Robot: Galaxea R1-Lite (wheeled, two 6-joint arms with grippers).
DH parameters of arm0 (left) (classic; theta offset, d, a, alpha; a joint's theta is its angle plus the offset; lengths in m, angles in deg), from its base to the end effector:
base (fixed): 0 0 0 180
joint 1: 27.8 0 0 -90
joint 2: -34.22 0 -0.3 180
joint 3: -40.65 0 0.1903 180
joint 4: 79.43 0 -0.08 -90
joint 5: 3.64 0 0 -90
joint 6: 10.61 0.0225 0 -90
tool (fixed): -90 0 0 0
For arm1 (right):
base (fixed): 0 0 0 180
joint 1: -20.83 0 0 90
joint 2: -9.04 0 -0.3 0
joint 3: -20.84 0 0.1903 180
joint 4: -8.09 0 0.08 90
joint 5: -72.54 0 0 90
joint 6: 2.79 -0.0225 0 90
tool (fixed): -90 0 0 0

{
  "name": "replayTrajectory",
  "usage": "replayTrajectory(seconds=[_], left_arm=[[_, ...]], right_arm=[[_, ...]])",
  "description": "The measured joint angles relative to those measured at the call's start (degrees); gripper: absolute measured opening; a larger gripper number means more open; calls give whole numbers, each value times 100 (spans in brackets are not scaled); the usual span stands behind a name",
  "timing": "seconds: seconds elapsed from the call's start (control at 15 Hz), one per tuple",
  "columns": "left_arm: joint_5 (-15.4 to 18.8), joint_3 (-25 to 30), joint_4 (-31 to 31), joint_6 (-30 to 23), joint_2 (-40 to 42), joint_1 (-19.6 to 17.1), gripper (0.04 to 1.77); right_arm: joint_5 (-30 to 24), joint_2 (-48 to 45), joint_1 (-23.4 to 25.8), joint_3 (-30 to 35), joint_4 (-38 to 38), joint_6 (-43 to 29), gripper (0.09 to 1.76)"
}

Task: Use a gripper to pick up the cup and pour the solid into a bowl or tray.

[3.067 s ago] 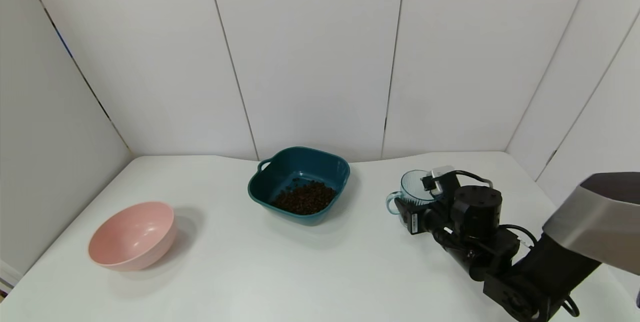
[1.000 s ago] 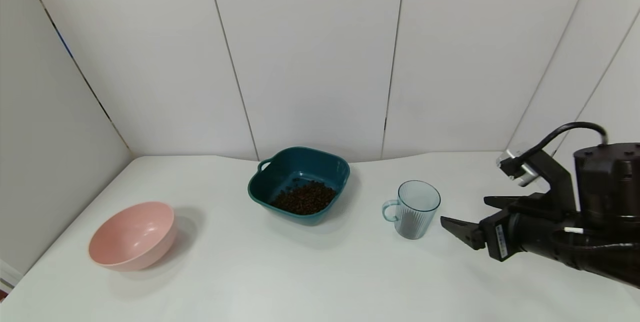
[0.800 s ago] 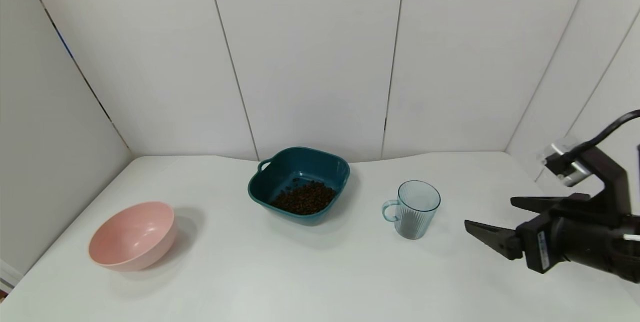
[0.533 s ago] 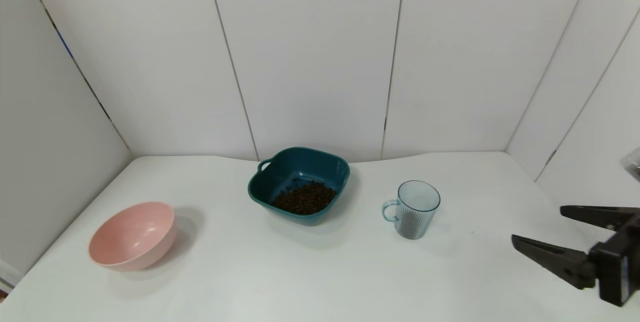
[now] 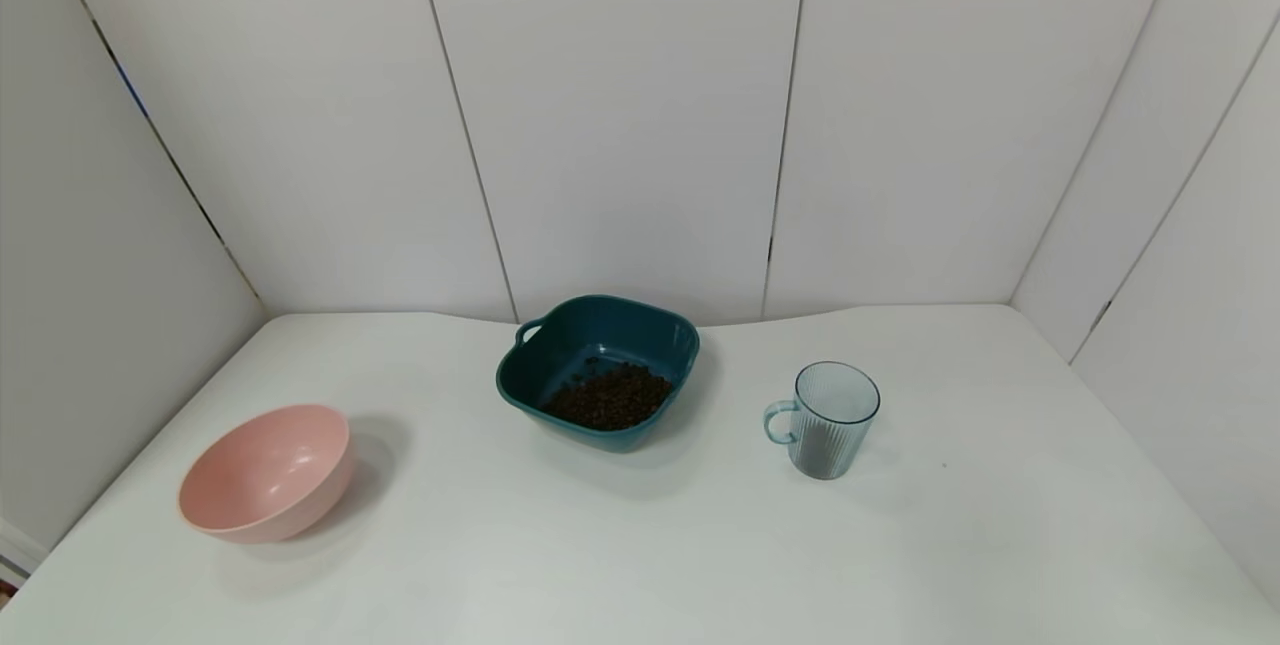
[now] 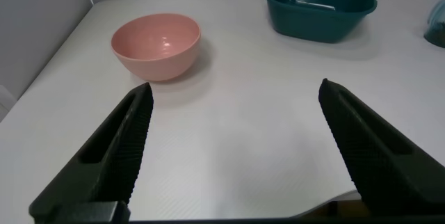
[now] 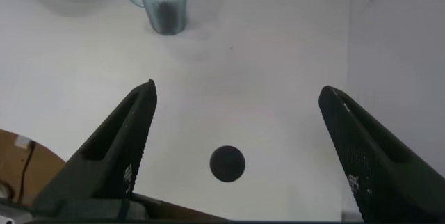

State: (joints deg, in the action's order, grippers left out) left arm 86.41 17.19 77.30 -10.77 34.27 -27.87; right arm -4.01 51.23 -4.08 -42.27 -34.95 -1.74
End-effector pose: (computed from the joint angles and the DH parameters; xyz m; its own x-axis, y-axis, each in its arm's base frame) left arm -0.0230 0.0000 0.0761 1.0000 0.0003 0.0042 -0.0003 1.0000 -0.0028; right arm 0.0474 0.0163 0.2311 0.9151 0.1685 -0.3662 -0.2204 0.9698 -0.1045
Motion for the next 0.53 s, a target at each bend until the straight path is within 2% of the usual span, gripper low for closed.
replayTrajectory(seconds=[0.27, 0.53], left_arm=[[-2, 0, -2, 0, 0, 0, 172], [-2, 0, -2, 0, 0, 0, 172]], right_arm=[[535, -868, 316, -11, -389, 106, 170], [480, -1417, 1371, -48, -532, 317, 170]])
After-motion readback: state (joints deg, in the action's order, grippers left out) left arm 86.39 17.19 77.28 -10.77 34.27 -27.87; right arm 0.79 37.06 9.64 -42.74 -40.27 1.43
